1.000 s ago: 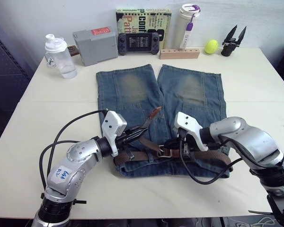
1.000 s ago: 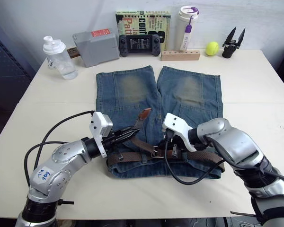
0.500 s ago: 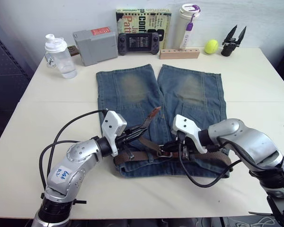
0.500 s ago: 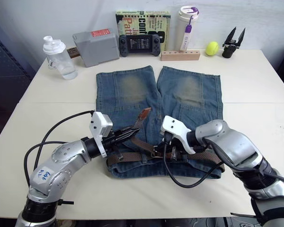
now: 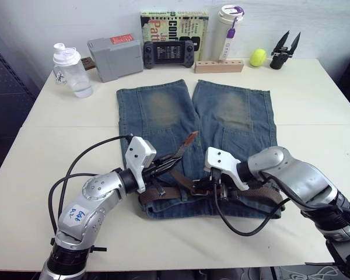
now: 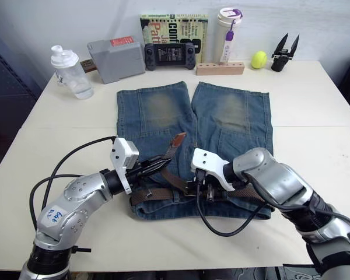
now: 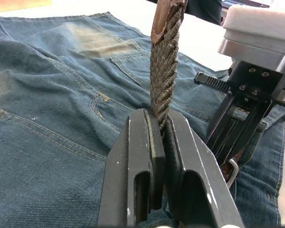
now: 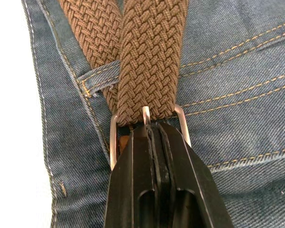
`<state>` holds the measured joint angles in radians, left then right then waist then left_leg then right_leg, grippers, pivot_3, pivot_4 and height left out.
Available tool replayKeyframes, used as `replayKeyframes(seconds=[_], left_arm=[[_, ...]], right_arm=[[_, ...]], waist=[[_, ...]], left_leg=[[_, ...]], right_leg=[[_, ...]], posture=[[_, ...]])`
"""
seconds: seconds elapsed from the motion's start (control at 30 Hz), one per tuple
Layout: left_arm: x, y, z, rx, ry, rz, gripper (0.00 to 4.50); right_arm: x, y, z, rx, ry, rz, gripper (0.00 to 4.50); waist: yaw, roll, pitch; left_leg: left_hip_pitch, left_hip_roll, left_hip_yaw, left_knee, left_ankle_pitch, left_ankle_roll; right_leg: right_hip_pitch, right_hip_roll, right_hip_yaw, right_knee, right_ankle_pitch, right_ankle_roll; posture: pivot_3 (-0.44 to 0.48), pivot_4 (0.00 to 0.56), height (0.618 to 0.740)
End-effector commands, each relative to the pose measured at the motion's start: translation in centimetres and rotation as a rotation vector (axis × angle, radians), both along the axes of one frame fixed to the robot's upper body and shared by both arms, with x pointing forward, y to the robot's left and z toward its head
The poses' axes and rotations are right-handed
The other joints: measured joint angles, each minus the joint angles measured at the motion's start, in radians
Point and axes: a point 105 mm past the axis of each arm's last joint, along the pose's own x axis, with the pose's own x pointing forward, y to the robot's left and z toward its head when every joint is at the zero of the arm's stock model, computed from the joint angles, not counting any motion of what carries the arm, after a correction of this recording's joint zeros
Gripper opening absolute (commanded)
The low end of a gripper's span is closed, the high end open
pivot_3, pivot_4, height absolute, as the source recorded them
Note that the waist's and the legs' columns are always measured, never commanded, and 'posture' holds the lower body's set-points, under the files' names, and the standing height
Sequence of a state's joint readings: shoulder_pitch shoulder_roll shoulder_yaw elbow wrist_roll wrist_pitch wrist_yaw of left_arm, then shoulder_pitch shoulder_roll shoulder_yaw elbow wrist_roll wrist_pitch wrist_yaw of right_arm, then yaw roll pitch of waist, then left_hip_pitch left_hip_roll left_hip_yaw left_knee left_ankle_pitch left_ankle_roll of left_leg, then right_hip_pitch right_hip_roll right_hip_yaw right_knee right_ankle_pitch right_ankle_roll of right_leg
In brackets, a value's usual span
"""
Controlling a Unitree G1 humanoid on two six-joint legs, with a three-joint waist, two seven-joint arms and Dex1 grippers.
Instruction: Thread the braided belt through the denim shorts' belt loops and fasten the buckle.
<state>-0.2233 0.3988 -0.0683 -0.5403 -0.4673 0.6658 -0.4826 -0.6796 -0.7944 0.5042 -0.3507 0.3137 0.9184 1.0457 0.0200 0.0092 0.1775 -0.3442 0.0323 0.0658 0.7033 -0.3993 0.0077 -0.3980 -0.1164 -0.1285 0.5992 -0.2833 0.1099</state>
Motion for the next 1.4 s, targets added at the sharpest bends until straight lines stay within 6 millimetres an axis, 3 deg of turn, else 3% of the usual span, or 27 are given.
replayKeyframes(seconds=[0.03,0.33,0.67,0.87,1.13,1.4], left_arm=[[-0.6,-0.5,1.1,-0.017,-0.055,-0.021,0.00],[-0.5,-0.7,2.0,0.038,-0.114,-0.087,0.00],[2.3,-1.1,6.1,0.141,-0.273,-0.291,0.00],[3.9,-3.2,7.1,0.183,-0.346,-0.422,0.00],[3.9,-7.5,11.0,0.180,-0.495,-0.617,0.00],[4.0,-10.5,14.2,0.166,-0.623,-0.685,0.00]], right_arm=[[-0.5,-0.3,-3.3,-0.124,0.085,0.001,0.05],[-1.3,-0.4,-5.2,-0.252,0.128,0.060,0.05],[-2.4,0.4,-6.8,-0.278,0.151,0.092,0.05],[-2.9,1.1,-7.5,-0.281,0.168,0.126,0.05],[-3.3,1.7,-7.8,-0.282,0.181,0.162,0.05],[-3.9,1.7,-7.9,-0.286,0.189,0.193,0.05]], waist=[[-0.002,-0.001,-0.001],[-0.008,-0.009,-0.008],[-0.026,-0.010,-0.010],[-0.024,-0.010,-0.010],[-0.027,-0.010,-0.010],[-0.022,-0.010,-0.010]], left_leg=[[0.001,0.000,0.000,0.000,0.000,0.000],[0.008,0.001,0.000,-0.002,0.000,0.000],[0.009,0.001,0.001,-0.004,0.000,-0.001],[0.009,0.001,0.002,-0.004,0.000,-0.002],[0.009,0.002,0.004,-0.004,0.001,-0.002],[0.008,0.001,0.008,-0.003,0.001,-0.003]], right_leg=[[0.001,0.000,0.000,0.000,0.000,0.000],[0.006,0.000,0.000,0.000,0.000,-0.001],[0.006,0.001,-0.001,0.000,-0.001,-0.002],[0.006,0.001,-0.001,0.000,-0.001,-0.002],[0.005,0.002,-0.002,0.001,-0.001,-0.002],[0.005,0.002,-0.003,0.002,-0.001,-0.002]], posture=[[0.000,0.150,0.731],[0.000,0.150,0.731],[0.000,0.150,0.731],[0.000,0.150,0.731],[0.000,0.150,0.731],[0.000,0.150,0.731]])
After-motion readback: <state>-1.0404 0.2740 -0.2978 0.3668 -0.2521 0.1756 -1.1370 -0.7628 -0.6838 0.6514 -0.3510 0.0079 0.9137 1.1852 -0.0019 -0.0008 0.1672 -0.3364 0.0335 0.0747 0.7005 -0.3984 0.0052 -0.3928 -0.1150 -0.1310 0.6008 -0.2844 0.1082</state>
